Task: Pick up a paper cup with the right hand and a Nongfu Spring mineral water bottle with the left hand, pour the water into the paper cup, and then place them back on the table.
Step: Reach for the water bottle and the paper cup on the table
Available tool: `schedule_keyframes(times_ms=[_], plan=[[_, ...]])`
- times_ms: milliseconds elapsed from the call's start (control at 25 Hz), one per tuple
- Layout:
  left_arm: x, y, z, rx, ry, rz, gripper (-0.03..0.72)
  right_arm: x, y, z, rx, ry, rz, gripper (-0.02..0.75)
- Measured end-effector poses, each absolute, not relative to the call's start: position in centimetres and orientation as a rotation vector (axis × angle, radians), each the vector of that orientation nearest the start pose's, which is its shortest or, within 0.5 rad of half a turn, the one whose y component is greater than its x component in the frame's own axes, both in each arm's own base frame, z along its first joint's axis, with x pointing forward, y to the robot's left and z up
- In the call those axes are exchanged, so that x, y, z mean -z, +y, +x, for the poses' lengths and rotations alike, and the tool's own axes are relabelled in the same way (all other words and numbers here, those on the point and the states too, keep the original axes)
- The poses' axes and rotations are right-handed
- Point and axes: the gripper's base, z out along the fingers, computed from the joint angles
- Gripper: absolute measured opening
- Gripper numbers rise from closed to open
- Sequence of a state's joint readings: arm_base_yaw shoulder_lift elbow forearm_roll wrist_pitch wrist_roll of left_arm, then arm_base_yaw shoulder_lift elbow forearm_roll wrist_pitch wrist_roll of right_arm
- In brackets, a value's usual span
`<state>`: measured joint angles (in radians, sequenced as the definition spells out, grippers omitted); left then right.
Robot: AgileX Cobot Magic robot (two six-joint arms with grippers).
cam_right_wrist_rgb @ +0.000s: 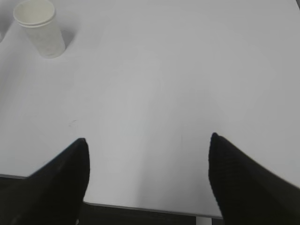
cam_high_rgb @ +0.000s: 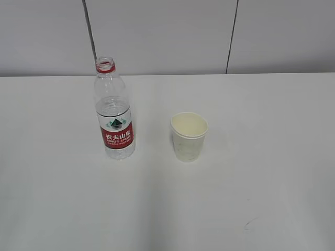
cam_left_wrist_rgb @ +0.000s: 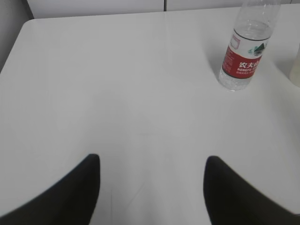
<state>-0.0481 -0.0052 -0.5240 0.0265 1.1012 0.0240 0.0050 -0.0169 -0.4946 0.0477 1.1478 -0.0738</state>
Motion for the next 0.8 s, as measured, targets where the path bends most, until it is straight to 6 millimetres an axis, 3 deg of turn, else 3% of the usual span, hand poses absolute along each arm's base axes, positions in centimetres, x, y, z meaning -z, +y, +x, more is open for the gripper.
schedule_keyframes(times_ms=[480, 800], plan=[[-28.3, 0.3, -1.0, -0.019, 2.035, 0.071, 0.437, -27.3, 0.4, -1.1, -0.015, 2.081, -0.087, 0.587], [-29.8, 0.3, -0.6, -0.034, 1.871, 0.068, 0.437, -28.9, 0.3, -0.1, 0.003, 1.859, -0.086, 0.587]])
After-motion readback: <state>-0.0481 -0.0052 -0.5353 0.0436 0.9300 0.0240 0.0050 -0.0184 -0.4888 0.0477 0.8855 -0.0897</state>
